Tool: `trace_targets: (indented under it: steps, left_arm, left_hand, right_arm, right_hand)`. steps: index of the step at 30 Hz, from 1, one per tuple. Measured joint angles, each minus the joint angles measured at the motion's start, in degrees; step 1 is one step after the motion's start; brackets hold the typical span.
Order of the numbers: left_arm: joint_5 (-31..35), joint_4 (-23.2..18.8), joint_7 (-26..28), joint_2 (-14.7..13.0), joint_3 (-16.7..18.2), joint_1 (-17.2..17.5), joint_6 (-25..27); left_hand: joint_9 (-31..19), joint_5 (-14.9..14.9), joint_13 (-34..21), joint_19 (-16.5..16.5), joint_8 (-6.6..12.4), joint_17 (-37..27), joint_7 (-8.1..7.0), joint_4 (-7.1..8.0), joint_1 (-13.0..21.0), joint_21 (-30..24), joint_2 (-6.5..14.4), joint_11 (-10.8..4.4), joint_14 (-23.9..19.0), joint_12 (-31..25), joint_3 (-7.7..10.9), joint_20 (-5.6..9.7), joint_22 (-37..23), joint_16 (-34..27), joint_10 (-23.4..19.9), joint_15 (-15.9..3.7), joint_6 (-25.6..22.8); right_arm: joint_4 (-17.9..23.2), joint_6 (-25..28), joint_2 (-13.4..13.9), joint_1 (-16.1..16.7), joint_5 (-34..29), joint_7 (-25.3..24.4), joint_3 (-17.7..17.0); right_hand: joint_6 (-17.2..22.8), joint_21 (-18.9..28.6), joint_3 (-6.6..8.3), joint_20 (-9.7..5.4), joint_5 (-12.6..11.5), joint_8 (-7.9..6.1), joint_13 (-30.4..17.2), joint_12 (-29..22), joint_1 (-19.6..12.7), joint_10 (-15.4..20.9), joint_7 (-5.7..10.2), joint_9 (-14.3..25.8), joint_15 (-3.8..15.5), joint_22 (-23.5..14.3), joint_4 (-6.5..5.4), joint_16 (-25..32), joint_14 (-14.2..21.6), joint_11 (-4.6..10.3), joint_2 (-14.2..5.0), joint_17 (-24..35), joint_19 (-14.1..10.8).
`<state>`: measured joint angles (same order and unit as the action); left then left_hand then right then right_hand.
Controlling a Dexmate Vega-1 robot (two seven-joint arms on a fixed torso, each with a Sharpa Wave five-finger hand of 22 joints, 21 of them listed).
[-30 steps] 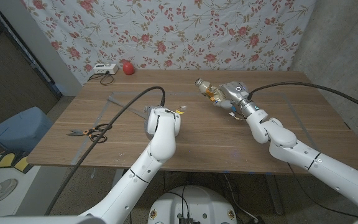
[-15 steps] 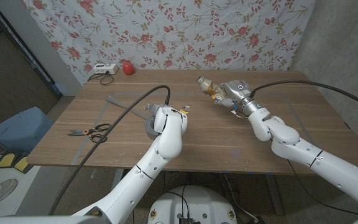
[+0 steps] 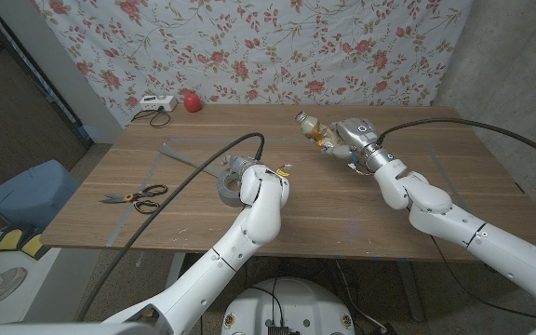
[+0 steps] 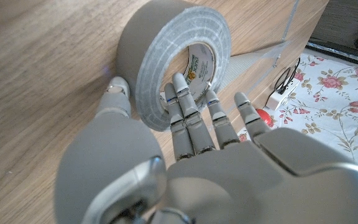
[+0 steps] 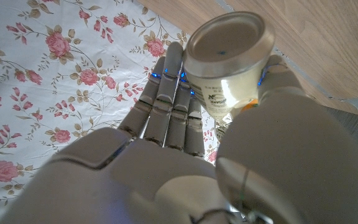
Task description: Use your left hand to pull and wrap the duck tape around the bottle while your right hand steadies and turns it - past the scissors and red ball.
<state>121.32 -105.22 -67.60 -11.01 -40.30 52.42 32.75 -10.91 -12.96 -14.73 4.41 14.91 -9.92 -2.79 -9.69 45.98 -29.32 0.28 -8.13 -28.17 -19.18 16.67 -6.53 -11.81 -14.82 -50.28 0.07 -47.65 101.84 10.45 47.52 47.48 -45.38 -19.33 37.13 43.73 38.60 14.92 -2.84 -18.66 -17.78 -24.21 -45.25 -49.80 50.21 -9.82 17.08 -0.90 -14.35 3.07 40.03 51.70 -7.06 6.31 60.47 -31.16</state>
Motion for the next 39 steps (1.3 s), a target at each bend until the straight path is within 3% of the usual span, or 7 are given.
trace_targets:
  steps: [13, 15, 18, 32, 33, 36, 39]
  left_arm:
    - [-4.3, 2.5, 12.3, -1.4, -1.6, 1.8, 6.7]
    - [-4.3, 1.7, 12.3, -1.4, -0.9, 3.2, 6.7]
    - [-10.8, 0.0, 20.4, -1.1, 0.4, 5.3, 10.6]
    - [-36.9, -9.4, 47.5, 2.0, 11.2, 14.4, 5.6]
    - [-39.0, -9.6, 49.6, 2.0, 11.7, 14.7, 4.6]
    - [-44.8, -10.4, 55.0, 2.1, 12.5, 15.4, 1.1]
    - [-50.9, -10.9, 61.5, 1.9, 13.6, 15.8, -1.6]
  left_hand:
    - [-0.4, 2.6, -2.1, 4.5, 2.59, 0.3, 4.12, -2.62, 2.4, -2.9, -2.4, 3.72, -4.7, -4.1, 2.69, 2.46, -0.3, -1.9, -7.5, 2.22, -8.4]
    - [-0.4, 2.6, -2.3, 4.8, 2.54, 8.2, 4.24, -2.62, 2.4, -3.1, -2.3, 4.11, -4.9, -4.5, 2.7, 2.33, -0.3, -2.0, -7.9, 2.45, -8.9]
    - [-0.4, 2.7, -2.6, 5.1, 3.07, 8.1, 4.56, -0.25, 3.6, -3.3, -2.2, 4.0, -3.6, -4.8, 5.05, 2.01, -0.2, -2.0, -8.9, 3.88, -10.2]
    - [-0.3, 3.0, -1.7, 6.4, 3.31, 7.5, 5.77, -0.52, 8.4, -4.2, -1.9, 5.08, -4.0, -4.8, 5.11, 1.32, -0.2, -3.4, -11.7, 6.56, -13.0]
    - [-0.3, 2.9, -1.5, 6.5, 3.25, 2.9, 5.88, -0.52, 8.5, -4.2, -2.0, 5.16, -3.9, -4.8, 5.11, 1.29, -0.2, -3.4, -11.8, 6.45, -13.2]
    - [-0.4, 2.8, -1.5, 7.2, 3.2, -1.5, 5.38, -0.52, 8.5, -4.6, -2.1, 4.35, -12.7, -4.7, 5.11, 1.13, -0.2, -3.3, -12.6, -2.83, -13.8]
    - [-0.5, 2.8, -1.5, 7.9, 3.06, -1.1, 5.03, -0.51, 8.5, -4.8, -2.1, 3.93, -13.6, -4.2, 5.09, 0.92, -0.2, -3.3, -13.0, -4.08, -14.2]
  right_arm:
    - [-0.7, -0.2, -0.5, -0.9, -0.5, 0.0, 0.6]
    - [-0.7, -0.1, -0.5, -0.9, -0.8, 0.1, 0.6]
    - [-1.0, 0.0, -0.8, -1.3, -1.2, 0.2, 1.1]
    - [-1.4, 1.4, -1.4, -2.0, -3.1, -0.1, 2.0]
    - [-1.4, 1.4, -1.4, -2.0, -3.2, -0.1, 2.1]
    - [-1.4, 1.5, -1.4, -2.0, -3.4, -0.2, 2.1]
    - [-1.3, 1.7, -1.4, -2.1, -3.6, -0.3, 2.2]
  right_hand:
    - [0.0, 0.4, -0.37, 0.11, 0.0, 0.22, 0.0, 0.0, 0.0, 0.0, 0.0, 0.1, 0.09, 0.3, -0.24, -0.4, 0.1, 0.0, 0.0, 0.2, 0.1]
    - [0.0, 0.4, -0.37, 0.11, 0.0, 0.33, 0.0, 0.0, 0.0, 0.0, 0.0, 0.3, 0.09, 0.3, -0.24, -0.5, 0.1, 0.0, 0.0, 0.4, 0.1]
    - [0.0, 0.4, -0.37, 0.12, 0.0, 0.35, 0.0, 0.1, 0.0, 0.0, 0.0, 0.4, 0.09, 0.3, -0.24, -0.6, 0.1, 0.0, 0.0, 0.4, 0.1]
    - [0.8, 1.1, -0.62, -0.02, 0.0, 0.98, -0.2, 0.4, 0.0, 0.4, 0.2, 0.6, 0.3, 0.7, -0.47, -1.3, 0.3, -0.01, 0.0, 0.7, 0.6]
    - [0.8, 1.1, -0.62, -0.02, 0.0, 0.99, -0.2, 0.5, 0.0, 0.4, 0.2, 0.6, 0.3, 0.8, -0.47, -1.3, 0.3, -0.01, 0.0, 0.7, 0.6]
    - [0.8, 1.1, -0.62, -0.01, 0.0, 1.0, -0.5, 0.5, 0.0, 0.4, 0.21, 0.6, 0.3, 0.8, -0.47, -1.3, 0.3, -0.01, 0.0, 0.7, 0.6]
    - [0.8, 1.5, -0.85, 0.02, 0.0, 1.09, -0.6, 0.6, 0.0, 0.4, 0.21, 0.6, 0.3, 0.8, -0.7, -1.3, 0.3, -0.01, 0.0, 0.7, 0.6]
